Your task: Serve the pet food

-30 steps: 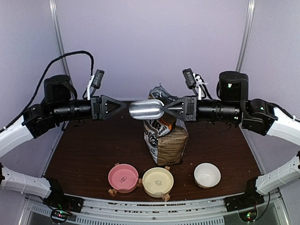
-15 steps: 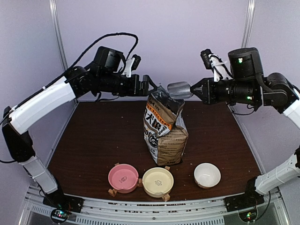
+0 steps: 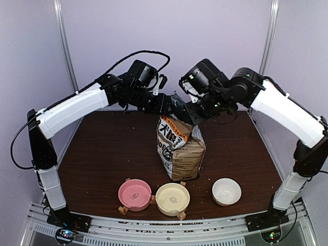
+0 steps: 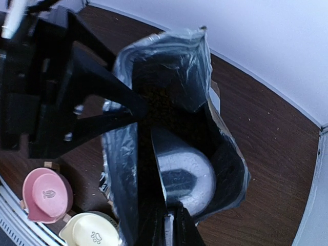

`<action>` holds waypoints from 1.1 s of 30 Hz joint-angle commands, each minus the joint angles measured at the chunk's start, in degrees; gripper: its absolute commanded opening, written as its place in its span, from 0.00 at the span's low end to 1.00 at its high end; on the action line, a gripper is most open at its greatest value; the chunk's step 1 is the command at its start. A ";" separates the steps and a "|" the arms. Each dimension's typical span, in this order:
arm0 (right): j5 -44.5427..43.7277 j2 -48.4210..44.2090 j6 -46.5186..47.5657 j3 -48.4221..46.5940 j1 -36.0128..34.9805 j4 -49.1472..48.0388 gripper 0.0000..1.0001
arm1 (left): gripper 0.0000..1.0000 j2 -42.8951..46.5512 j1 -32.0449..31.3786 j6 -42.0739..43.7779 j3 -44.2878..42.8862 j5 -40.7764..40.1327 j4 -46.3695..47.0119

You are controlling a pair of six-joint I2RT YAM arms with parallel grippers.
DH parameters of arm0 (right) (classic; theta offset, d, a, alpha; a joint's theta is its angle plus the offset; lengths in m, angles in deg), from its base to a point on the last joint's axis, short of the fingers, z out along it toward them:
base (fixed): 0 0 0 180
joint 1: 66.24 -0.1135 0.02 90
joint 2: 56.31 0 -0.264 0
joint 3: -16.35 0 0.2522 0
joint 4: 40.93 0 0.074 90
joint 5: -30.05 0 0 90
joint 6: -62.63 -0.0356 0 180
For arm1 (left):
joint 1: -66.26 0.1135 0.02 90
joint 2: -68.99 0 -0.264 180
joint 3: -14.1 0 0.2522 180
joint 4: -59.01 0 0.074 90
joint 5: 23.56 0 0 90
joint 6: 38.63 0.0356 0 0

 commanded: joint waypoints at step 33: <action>37.42 -5.80 -30.64 30.09 16.05 -33.36 0.00 | 0.00 4.75 -0.80 -1.31 7.85 11.84 18.24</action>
